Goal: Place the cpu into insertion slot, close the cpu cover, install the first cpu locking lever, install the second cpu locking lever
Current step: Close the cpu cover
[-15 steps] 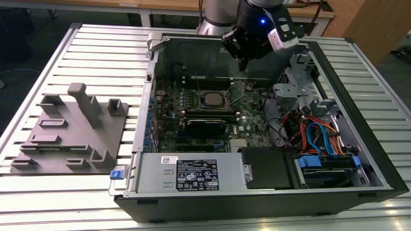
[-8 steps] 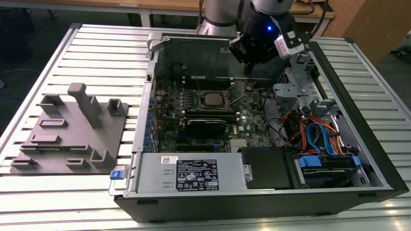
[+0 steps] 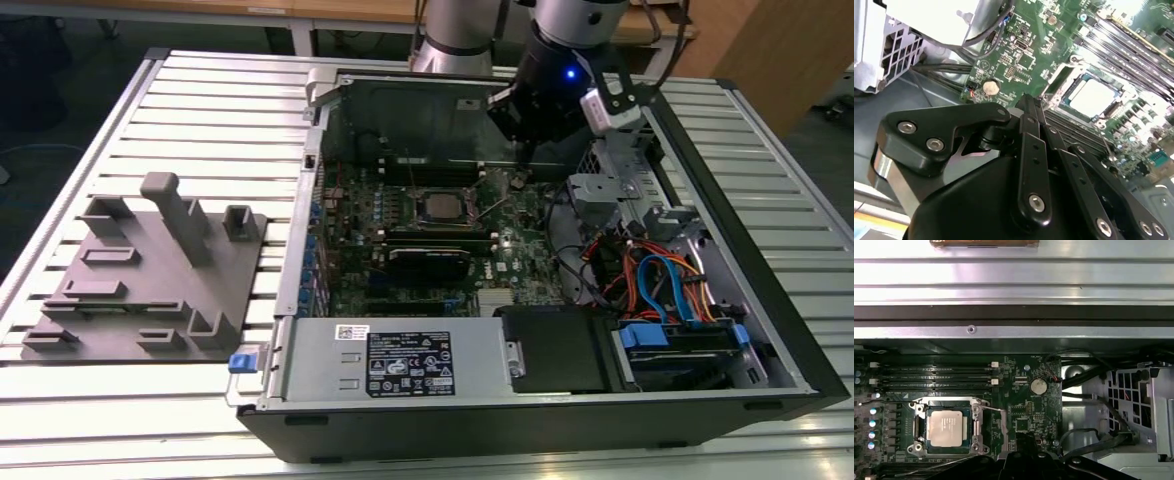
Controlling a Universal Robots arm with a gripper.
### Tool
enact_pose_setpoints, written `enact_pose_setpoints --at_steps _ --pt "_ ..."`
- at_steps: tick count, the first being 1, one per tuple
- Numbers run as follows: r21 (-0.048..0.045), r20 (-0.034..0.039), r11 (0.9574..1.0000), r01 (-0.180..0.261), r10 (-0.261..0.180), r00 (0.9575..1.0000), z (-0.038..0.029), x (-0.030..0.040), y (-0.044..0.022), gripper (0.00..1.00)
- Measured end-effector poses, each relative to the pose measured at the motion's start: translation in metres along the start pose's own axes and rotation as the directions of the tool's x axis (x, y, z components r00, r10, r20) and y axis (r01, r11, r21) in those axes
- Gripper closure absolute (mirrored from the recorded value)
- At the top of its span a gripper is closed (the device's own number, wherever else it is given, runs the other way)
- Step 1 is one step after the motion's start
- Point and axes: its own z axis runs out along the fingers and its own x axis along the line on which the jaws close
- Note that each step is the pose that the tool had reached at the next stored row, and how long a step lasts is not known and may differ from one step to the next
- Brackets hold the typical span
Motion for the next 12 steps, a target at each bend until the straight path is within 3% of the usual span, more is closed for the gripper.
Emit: enact_pose_setpoints --at_steps 6,12 --pt "-0.0001 0.0001 1.0000 0.000 0.000 1.0000 0.0027 -0.0001 -0.0002 0.90" --pt "-0.0002 0.0001 1.0000 0.000 0.000 1.0000 0.0133 -0.0001 -0.0012 0.90"
